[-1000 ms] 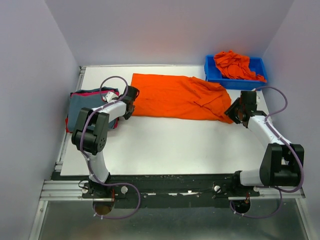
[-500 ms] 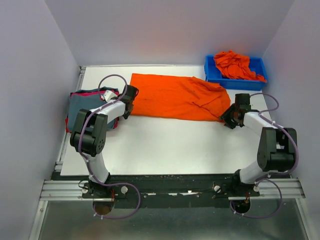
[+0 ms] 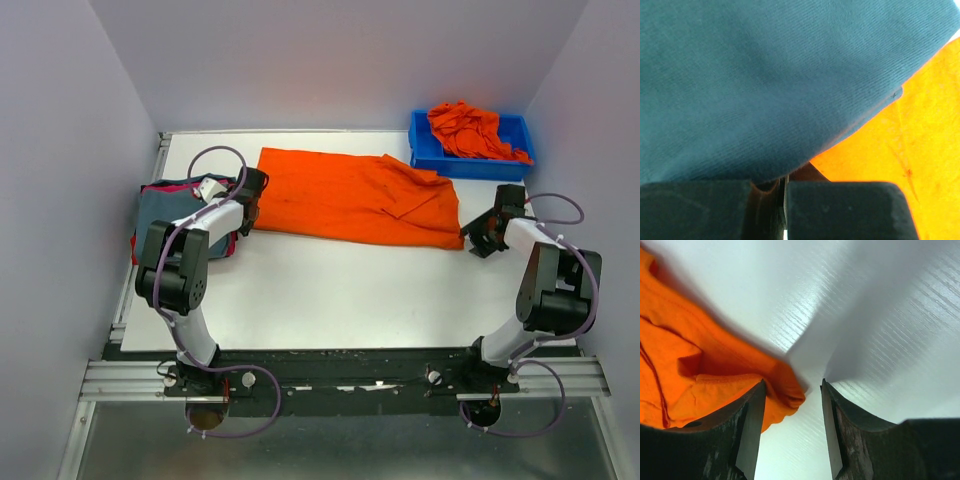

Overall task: Fold and stack the t-shirts
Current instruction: Fold the flattened tshirt in 1/3 of the way

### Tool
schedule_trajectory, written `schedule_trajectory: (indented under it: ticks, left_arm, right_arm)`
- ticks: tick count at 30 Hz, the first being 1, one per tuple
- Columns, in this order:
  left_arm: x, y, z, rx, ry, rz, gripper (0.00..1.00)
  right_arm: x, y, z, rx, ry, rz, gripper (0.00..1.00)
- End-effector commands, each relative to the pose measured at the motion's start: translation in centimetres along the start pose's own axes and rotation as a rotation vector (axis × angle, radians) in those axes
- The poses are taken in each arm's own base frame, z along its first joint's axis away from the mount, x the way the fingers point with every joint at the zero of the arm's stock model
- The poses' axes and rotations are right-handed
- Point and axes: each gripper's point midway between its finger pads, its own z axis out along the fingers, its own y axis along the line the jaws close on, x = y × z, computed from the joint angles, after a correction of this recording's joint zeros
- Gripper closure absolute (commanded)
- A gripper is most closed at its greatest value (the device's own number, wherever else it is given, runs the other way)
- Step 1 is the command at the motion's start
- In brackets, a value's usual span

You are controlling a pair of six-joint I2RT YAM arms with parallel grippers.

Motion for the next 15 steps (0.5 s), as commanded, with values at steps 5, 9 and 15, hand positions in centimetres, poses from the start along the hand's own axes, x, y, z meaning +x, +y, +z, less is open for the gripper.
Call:
schedule_trajectory:
  ticks: [5,9,15]
  left_arm:
    - [-2.2,-0.2,-0.8,0.015,-0.050,0.007,1.00]
    - [-2.2,0.0,-0.9,0.011,-0.051,0.012,1.00]
    - [-2.3,0.0,-1.1,0.016,-0.054,0.013,1.00]
  right_arm:
    - [0.3,0.1,-2.0,-0.053,-0.003,-0.037,0.43]
    - [1.2,0.1,-3.3,-0.103,-0.005,-0.042,0.43]
    - [4.5,1.9,-2.7,-0.218,0.109,-0.031,0.49]
